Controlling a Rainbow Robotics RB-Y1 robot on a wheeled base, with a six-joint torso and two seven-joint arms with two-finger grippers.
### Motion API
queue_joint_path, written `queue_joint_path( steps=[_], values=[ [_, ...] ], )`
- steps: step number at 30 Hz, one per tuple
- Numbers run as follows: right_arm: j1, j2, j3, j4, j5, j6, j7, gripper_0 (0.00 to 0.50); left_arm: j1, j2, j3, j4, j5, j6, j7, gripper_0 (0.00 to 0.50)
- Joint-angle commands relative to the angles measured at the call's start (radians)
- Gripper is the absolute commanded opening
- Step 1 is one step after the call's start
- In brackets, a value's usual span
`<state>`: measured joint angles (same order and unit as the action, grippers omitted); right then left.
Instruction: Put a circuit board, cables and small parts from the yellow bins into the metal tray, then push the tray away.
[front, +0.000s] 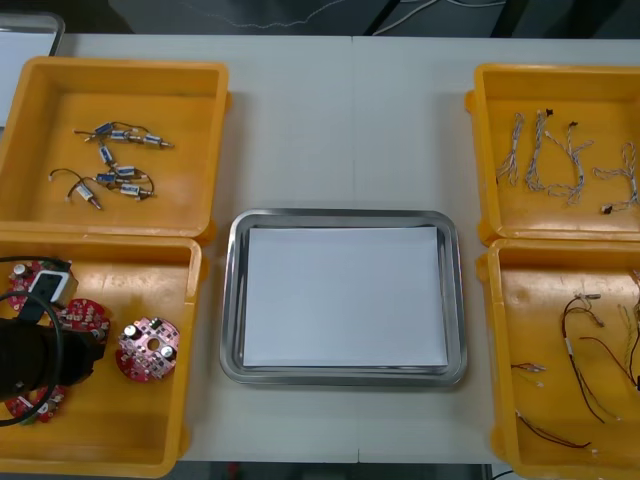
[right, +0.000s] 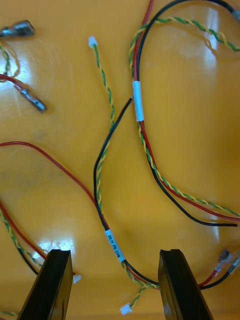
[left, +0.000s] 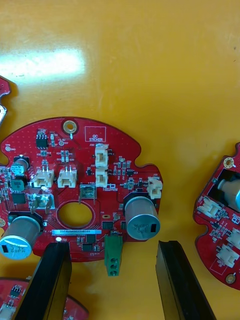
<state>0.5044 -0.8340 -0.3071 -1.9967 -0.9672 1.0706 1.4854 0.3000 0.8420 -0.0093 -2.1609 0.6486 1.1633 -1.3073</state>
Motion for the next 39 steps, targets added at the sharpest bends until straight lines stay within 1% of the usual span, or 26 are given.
queue_joint_path(
  steps=[1, 7, 15, 16, 20, 32, 38, 39],
  values=[
    [0.026, 0.012, 0.046, 0.044, 0.018, -0.047, -0.007, 0.493, 0.03, 0.038, -0.035, -0.031, -0.04, -0.024, 0.075, 0.5],
    [0.022, 0.012, 0.056, 0.052, 0.025, -0.049, -0.01, 0.491, 0.033, 0.038, -0.041, -0.03, -0.047, -0.027, 0.077, 0.5],
    [0.005, 0.013, 0.103, 0.073, 0.041, -0.098, -0.019, 0.489, 0.033, 0.038, -0.049, -0.028, -0.056, -0.025, 0.08, 0.5],
    [0.003, 0.012, 0.108, 0.078, 0.041, -0.104, -0.02, 0.5, 0.033, 0.038, -0.049, -0.028, -0.058, -0.025, 0.08, 0.5],
    [-0.003, 0.013, 0.132, 0.099, 0.048, -0.146, -0.017, 0.5, 0.031, 0.04, -0.069, -0.027, -0.09, -0.025, 0.085, 0.5],
    [-0.001, 0.013, 0.141, 0.099, 0.071, -0.147, -0.023, 0.5, 0.03, 0.038, -0.077, -0.025, -0.089, -0.025, 0.095, 0.5],
    [-0.006, 0.013, 0.155, 0.11, 0.079, -0.172, -0.027, 0.5, 0.03, 0.038, -0.077, -0.022, -0.09, -0.025, 0.095, 0.5],
    [-0.007, 0.015, 0.16, 0.119, 0.081, -0.182, -0.027, 0.5, 0.03, 0.038, -0.077, -0.022, -0.09, -0.028, 0.095, 0.43]
  ],
)
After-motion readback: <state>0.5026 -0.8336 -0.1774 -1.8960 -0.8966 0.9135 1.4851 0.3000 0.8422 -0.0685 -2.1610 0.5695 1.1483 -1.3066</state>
